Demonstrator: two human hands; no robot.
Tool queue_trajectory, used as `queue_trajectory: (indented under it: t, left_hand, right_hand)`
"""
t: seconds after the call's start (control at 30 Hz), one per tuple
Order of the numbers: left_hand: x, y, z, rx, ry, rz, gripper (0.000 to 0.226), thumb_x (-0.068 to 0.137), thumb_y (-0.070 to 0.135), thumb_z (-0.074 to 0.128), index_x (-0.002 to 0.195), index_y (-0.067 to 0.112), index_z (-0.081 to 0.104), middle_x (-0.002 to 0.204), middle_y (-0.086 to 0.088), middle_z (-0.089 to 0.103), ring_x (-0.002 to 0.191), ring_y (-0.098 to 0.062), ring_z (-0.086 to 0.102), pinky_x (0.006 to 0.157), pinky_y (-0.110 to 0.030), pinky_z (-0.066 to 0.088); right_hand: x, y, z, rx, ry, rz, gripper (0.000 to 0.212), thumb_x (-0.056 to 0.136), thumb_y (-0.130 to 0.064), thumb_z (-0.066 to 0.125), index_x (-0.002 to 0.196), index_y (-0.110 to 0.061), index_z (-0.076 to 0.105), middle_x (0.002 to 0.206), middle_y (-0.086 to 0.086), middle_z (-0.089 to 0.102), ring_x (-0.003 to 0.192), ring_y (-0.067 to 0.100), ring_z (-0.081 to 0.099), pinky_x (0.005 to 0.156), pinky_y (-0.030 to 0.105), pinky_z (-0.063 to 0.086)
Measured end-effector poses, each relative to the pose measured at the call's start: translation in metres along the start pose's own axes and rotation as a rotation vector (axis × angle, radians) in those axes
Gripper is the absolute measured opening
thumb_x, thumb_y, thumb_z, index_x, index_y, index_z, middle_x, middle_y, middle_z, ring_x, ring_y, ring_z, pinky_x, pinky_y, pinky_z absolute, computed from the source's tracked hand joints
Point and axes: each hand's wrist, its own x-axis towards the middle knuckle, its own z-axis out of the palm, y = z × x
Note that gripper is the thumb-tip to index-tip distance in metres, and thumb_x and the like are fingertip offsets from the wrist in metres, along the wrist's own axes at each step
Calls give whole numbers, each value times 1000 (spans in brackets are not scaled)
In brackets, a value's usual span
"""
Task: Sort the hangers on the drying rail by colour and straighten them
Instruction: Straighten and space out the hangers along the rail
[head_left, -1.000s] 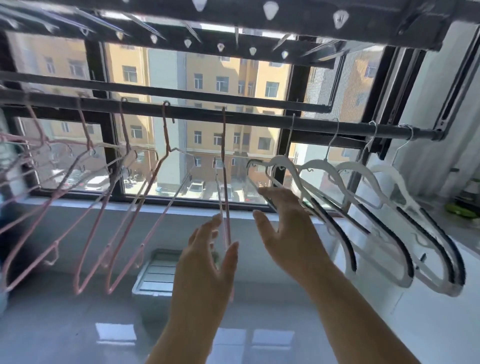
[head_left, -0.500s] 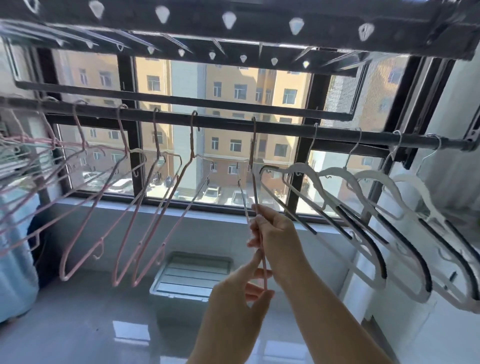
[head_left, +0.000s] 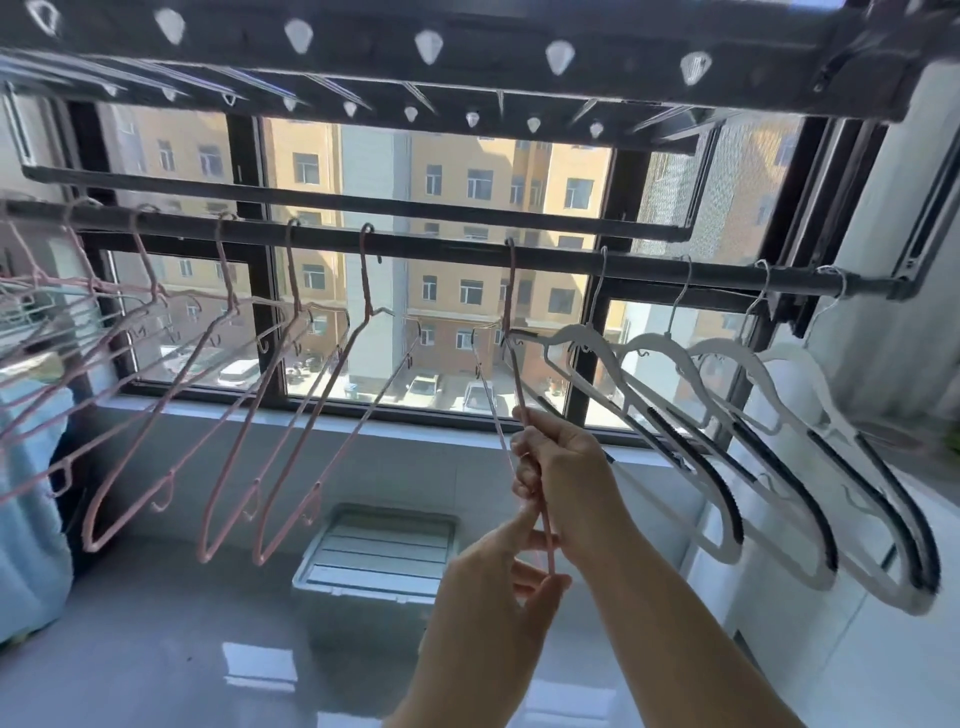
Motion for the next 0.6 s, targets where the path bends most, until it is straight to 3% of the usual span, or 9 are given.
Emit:
queue_trajectory:
  t: [0.07, 0.13, 0.2, 0.27, 0.3, 0.4, 0.5, 0.57, 0.6]
  left_hand:
    - [-3, 1, 2, 1, -11, -23, 72, 75, 15, 71, 108, 61, 26, 93, 30, 58, 77, 9, 62, 69, -6, 49]
    - [-9, 1, -1, 41, 16, -36, 62, 71, 31, 73, 110, 58, 34, 99, 31, 55, 89, 10, 58, 77, -11, 51]
    - [-14, -2, -15, 184, 186, 29, 48, 69, 51, 64, 113, 48, 45, 104, 32, 51, 99, 8, 52, 78, -14, 51]
    - [-15, -6, -36, 338, 451, 120, 49, 74, 50, 51, 119, 30, 47, 108, 20, 53, 98, 1, 52, 79, -19, 48]
    - [-15, -10, -50, 390, 569, 132, 50, 78, 44, 48, 122, 20, 46, 111, 9, 55, 99, -6, 52, 84, -27, 47]
    - [-15, -20, -89, 462, 738, 44, 50, 82, 24, 54, 125, 3, 41, 117, -15, 53, 103, -30, 53, 85, -52, 48]
    - [-16, -38, -111, 561, 669, -24, 45, 82, 14, 58, 123, 0, 43, 113, -23, 57, 100, -37, 57, 81, -52, 50]
    - [-18, -47, -121, 517, 594, -60, 37, 84, 16, 55, 119, 5, 48, 110, -19, 61, 97, -35, 61, 79, -50, 52]
    - [-19, -52, -127, 472, 554, -81, 33, 85, 19, 52, 117, 10, 50, 108, -14, 63, 95, -31, 62, 79, -48, 53]
  right_hand:
    - [-1, -2, -2, -65, -14, 10, 26, 95, -5, 40, 116, -7, 55, 66, 0, 53, 43, 5, 47, 45, 20, 44]
    - [-3, -5, -3, -196, -27, 5, 26, 96, -13, 41, 121, -10, 50, 81, 2, 59, 64, 12, 58, 61, 24, 52]
    - [-8, -8, -4, -484, -5, -84, 38, 96, -25, 42, 132, -12, 42, 110, 4, 58, 100, 21, 59, 87, 32, 48]
    - [-18, -11, -1, -722, 38, -261, 52, 93, -29, 46, 141, -18, 29, 139, -1, 41, 128, 17, 41, 106, 31, 34]
    - [-26, -14, 3, -754, 40, -359, 55, 92, -28, 47, 143, -21, 25, 142, -6, 35, 132, 11, 33, 109, 26, 28]
    - [-46, -18, 23, -729, -53, -497, 57, 90, -25, 50, 142, -27, 24, 133, -18, 32, 128, -2, 29, 107, 17, 22]
    - [-54, -6, 54, -682, -208, -384, 56, 91, -27, 49, 141, -32, 23, 133, -20, 33, 103, -17, 39, 97, 13, 29]
    - [-54, 5, 80, -683, -281, -282, 56, 92, -29, 47, 142, -31, 22, 129, -20, 34, 87, -16, 44, 93, 14, 31]
    - [-52, 11, 92, -678, -295, -249, 56, 93, -29, 46, 143, -29, 21, 129, -17, 35, 89, -14, 46, 94, 17, 32]
